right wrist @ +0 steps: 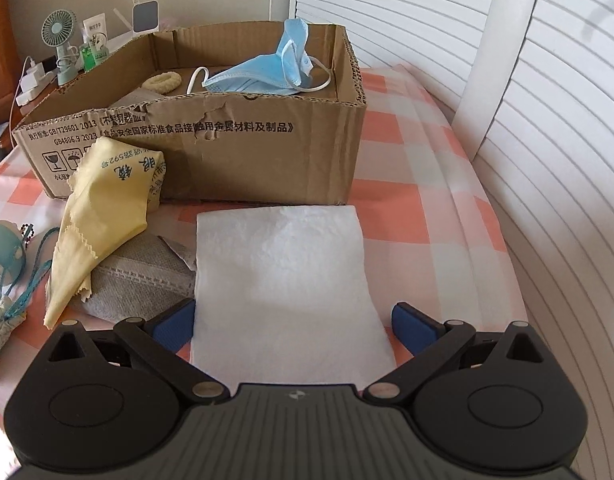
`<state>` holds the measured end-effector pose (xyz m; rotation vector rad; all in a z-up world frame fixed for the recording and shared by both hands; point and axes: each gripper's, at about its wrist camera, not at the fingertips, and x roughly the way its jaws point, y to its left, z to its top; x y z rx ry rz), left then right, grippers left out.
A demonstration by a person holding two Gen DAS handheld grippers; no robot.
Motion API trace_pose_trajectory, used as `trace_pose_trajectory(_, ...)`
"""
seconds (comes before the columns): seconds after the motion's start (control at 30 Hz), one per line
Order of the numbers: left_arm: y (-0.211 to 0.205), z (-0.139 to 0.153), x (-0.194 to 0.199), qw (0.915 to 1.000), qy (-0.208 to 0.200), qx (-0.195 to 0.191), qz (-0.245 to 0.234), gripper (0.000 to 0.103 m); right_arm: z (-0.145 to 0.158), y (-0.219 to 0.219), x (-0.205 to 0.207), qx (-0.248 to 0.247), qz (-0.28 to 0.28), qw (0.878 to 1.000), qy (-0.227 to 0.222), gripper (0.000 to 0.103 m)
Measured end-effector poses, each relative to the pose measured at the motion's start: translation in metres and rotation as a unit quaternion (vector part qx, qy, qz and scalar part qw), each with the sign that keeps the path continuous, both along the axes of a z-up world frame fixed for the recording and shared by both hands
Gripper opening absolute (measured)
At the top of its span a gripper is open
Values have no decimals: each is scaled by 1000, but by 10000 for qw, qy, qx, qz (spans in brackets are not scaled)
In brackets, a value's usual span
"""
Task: Organize soft objects
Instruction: 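Move the right gripper to the white tissue sheet while the left gripper approaches the blue embroidered sachet, then close the left gripper on the blue sachet while the right gripper grasps the white tissue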
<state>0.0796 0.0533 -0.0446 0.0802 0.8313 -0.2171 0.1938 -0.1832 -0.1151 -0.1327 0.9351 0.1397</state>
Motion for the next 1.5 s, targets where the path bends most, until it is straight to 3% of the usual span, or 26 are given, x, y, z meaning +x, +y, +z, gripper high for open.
trace_pose_trajectory(0.23,-2,-15,-2,9989,144,-106,-430,100,-1,-2,-3,38,92,9999,-101,103)
trace_pose_trajectory(0.37,2,-20,8,9982,182,-419,-385,95,-3,-2,-8,47,115,9996,-245,103)
trace_pose_trajectory(0.5,9,-27,24,9935,399,-1005,-352,76,-3,-3,-9,59,191,9994,-277,103)
trace_pose_trajectory(0.63,7,-36,34,9915,605,-1109,-305,66,-3,-4,-8,58,240,9994,-253,103)
trace_pose_trajectory(0.73,4,-36,36,9909,617,-1154,-314,51,-3,-5,-9,59,292,9992,-283,103)
trace_pose_trajectory(0.9,-5,-36,34,9913,622,-1096,-392,51,-2,-6,-5,40,536,9982,-263,103)
trace_pose_trajectory(1.17,-7,-36,34,9919,580,-1069,-379,51,0,-11,16,35,1416,9899,-107,103)
trace_pose_trajectory(1.5,-8,-36,34,9922,585,-1035,-376,51,0,-2,30,21,1600,9870,-161,103)
